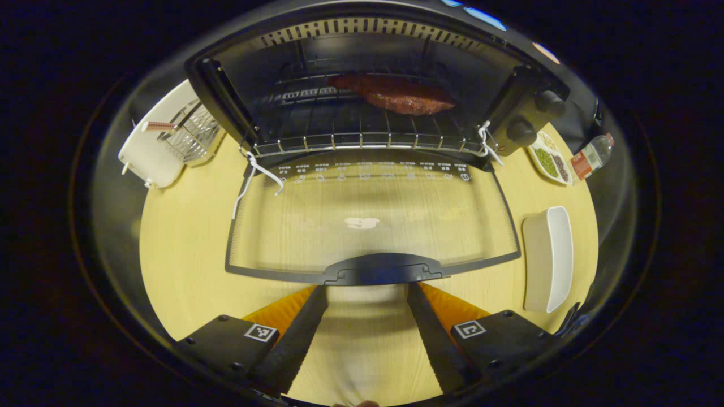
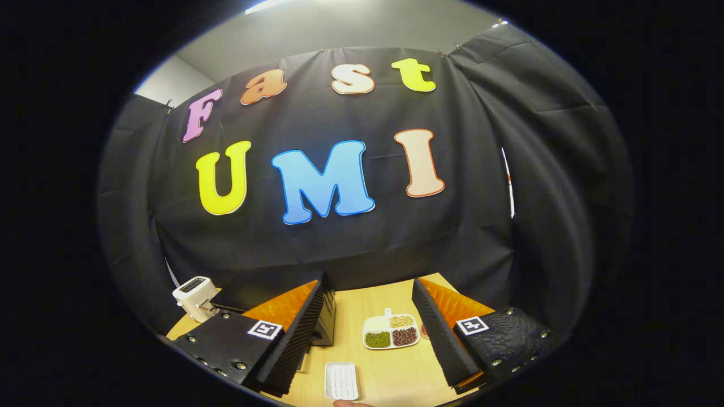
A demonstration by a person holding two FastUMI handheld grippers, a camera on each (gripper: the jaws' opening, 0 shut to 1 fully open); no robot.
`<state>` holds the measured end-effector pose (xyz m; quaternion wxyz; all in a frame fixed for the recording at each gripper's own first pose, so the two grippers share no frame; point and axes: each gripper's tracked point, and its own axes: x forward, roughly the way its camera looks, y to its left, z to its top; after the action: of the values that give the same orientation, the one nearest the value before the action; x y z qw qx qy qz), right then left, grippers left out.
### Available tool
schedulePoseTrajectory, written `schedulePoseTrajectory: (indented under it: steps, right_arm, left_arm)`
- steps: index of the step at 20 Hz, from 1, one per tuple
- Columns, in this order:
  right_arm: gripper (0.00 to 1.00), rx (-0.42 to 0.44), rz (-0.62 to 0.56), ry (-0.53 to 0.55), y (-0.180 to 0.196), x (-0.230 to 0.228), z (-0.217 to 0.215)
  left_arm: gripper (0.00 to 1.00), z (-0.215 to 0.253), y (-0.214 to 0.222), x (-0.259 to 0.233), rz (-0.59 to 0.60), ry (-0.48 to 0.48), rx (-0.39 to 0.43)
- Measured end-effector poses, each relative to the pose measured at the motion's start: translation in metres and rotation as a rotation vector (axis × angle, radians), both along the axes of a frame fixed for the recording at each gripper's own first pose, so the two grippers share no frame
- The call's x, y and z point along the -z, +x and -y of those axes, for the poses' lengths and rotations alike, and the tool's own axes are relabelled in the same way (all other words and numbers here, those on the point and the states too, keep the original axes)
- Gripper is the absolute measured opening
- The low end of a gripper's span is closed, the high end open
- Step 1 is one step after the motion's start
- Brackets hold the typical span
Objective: Open the electric oven with the left hand, put the food in, and close the electric oven.
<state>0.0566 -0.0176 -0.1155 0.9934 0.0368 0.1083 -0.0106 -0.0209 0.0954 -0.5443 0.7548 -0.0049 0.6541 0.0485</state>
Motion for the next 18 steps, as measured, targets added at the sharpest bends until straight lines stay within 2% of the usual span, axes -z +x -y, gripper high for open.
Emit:
schedulePoseTrajectory:
  steps: [4,6,12,13,14,15,17,18]
  right_arm:
    - [0.96,-0.002,0.008,-0.004,0.0,-0.004,-0.002]
    - [0.96,-0.002,0.012,-0.011,-0.001,-0.005,-0.002]
    - [0.96,-0.017,0.007,0.01,-0.005,-0.003,-0.009]
    - [0.88,-0.024,0.01,0.014,-0.005,-0.004,-0.012]
    - [0.88,-0.031,0.012,0.015,-0.005,-0.005,-0.016]
    - [0.96,-0.037,0.016,0.014,-0.005,-0.007,-0.018]
    - [0.96,-0.045,0.023,0.011,-0.007,-0.009,-0.019]
    - [0.88,-0.047,0.024,0.01,-0.008,-0.01,-0.019]
  left_arm:
    - [0.98,-0.001,0.002,-0.002,-0.004,0.0,-0.004]
    - [1.0,0.0,0.002,-0.012,0.034,0.006,0.008]
    - [0.94,0.006,0.009,-0.063,0.188,-0.03,0.003]
    - [0.96,0.006,0.01,-0.069,0.197,-0.042,-0.006]
    - [0.96,0.006,0.012,-0.074,0.204,-0.051,-0.012]
    - [0.96,0.006,0.014,-0.077,0.212,-0.053,-0.01]
    - [0.98,0.005,0.018,-0.083,0.231,-0.041,0.006]
    - [0.96,0.005,0.02,-0.085,0.237,-0.036,0.011]
